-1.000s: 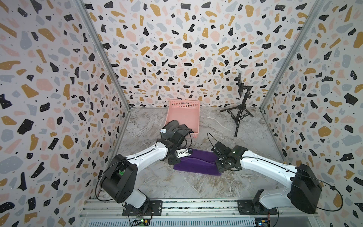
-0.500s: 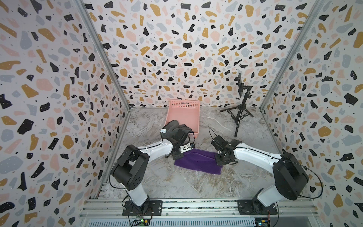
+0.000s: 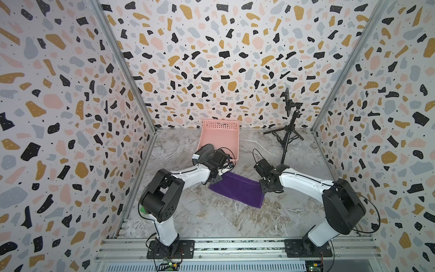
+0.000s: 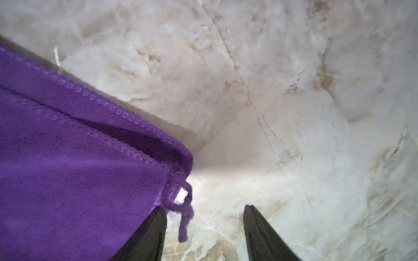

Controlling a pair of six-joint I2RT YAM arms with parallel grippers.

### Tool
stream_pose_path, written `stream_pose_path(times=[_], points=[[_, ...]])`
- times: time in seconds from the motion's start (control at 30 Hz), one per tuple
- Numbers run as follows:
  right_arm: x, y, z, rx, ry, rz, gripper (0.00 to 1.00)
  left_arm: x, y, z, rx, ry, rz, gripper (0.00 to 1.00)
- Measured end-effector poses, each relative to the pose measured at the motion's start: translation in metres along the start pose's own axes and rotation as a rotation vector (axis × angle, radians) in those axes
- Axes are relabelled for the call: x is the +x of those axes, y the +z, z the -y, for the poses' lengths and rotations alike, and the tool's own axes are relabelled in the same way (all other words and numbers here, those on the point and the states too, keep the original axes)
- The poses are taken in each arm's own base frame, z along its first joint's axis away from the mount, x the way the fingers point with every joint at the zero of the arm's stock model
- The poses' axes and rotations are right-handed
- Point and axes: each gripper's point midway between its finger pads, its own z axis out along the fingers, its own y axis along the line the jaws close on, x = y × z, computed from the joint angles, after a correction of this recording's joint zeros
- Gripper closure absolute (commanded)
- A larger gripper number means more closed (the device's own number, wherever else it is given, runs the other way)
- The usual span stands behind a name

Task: Fold the square dishcloth
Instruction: Fold the cleaning item at the center of the board, then adjust the cleaning item at the center of the board.

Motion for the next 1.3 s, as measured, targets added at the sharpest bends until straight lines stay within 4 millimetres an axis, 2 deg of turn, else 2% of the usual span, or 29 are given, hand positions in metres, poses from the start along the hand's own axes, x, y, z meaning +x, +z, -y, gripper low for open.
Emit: stream_pose_path(times=[0.07, 0.17, 0.3, 0.4, 0.5, 0.57, 0.7, 0.77, 0.83, 0.93, 1.03, 1.13, 1.23, 1.3], points=[[-0.004, -0.006, 0.003, 0.012, 0.003, 0.029, 0.38, -0.002, -0.005, -0.002, -0.004, -0.007, 0.010, 0.46], [-0.011, -0.025, 0.003, 0.007, 0.001, 0.099, 0.38, -0.004, -0.019, -0.007, -0.009, -0.018, 0.036, 0.46], [-0.017, -0.050, -0.024, -0.142, -0.011, 0.170, 0.43, -0.006, -0.034, -0.004, 0.024, -0.018, 0.066, 0.45], [-0.012, -0.045, -0.053, -0.262, -0.030, 0.130, 0.44, 0.003, -0.031, 0.009, 0.068, -0.009, 0.050, 0.45], [-0.004, -0.022, -0.061, -0.257, -0.042, 0.056, 0.41, 0.016, -0.024, 0.025, 0.115, 0.003, 0.008, 0.45], [0.002, -0.006, -0.052, -0.211, -0.028, 0.019, 0.39, 0.024, -0.019, 0.033, 0.134, 0.011, -0.017, 0.45], [0.013, 0.009, -0.010, -0.089, 0.045, 0.015, 0.39, 0.038, -0.009, 0.043, 0.140, 0.032, -0.060, 0.45], [0.017, 0.006, 0.011, -0.039, 0.081, 0.040, 0.39, 0.040, -0.007, 0.043, 0.131, 0.044, -0.066, 0.45], [0.018, -0.001, 0.024, -0.012, 0.105, 0.077, 0.36, 0.039, -0.005, 0.040, 0.112, 0.050, -0.061, 0.45], [0.015, -0.009, 0.034, 0.020, 0.115, 0.112, 0.33, 0.038, -0.004, 0.039, 0.098, 0.058, -0.053, 0.46], [0.013, -0.014, 0.034, 0.050, 0.086, 0.117, 0.40, 0.037, -0.004, 0.039, 0.096, 0.068, -0.047, 0.45], [0.004, -0.031, 0.009, -0.001, 0.005, 0.150, 0.45, 0.035, -0.005, 0.041, 0.106, 0.072, -0.039, 0.45], [-0.011, -0.046, -0.036, -0.164, -0.065, 0.148, 0.52, 0.034, -0.007, 0.044, 0.128, 0.071, -0.027, 0.45], [-0.014, -0.042, -0.062, -0.264, -0.092, 0.122, 0.55, 0.036, -0.008, 0.047, 0.141, 0.072, -0.026, 0.45]])
